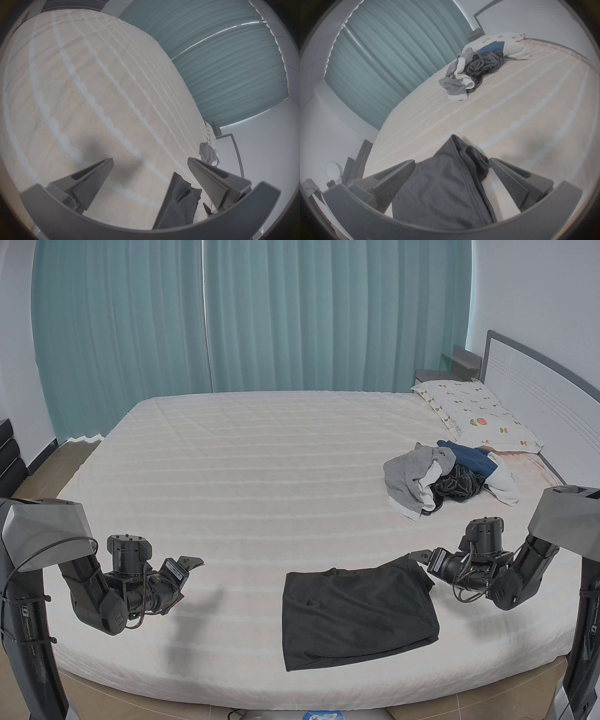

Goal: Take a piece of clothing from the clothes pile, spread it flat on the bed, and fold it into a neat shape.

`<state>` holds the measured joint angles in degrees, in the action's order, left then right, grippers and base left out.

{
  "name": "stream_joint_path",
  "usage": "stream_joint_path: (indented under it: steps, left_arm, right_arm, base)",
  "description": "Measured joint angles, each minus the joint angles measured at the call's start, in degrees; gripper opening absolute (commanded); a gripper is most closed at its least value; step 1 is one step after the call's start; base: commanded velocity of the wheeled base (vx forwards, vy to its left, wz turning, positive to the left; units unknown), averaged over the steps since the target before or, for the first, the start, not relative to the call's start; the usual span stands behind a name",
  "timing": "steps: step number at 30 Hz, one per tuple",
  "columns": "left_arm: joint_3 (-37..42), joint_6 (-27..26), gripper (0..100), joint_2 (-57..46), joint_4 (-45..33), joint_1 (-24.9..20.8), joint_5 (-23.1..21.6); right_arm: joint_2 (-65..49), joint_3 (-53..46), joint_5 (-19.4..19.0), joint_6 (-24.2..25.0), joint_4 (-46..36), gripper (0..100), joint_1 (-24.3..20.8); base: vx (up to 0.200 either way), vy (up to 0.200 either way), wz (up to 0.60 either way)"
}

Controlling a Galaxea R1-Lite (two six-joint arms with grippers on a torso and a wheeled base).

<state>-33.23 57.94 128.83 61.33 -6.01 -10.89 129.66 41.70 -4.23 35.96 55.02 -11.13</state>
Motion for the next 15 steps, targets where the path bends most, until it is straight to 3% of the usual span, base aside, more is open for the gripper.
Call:
stream_joint_path:
  steps: [8,15]
  left_arm:
    - [0.1,-0.05,100,0.33,0.24,-0.18,0.3]
    - [0.11,-0.05,100,0.48,0.28,-0.32,0.41]
  right_arm:
    - [8.02,10.91,-0.12,7.77,0.07,100,-0.63]
    - [12.09,15.1,-0.88,8.57,0.0,100,-0.85]
  base:
    - [0.0,0.0,0.0]
    - [0.0,0.0,0.0]
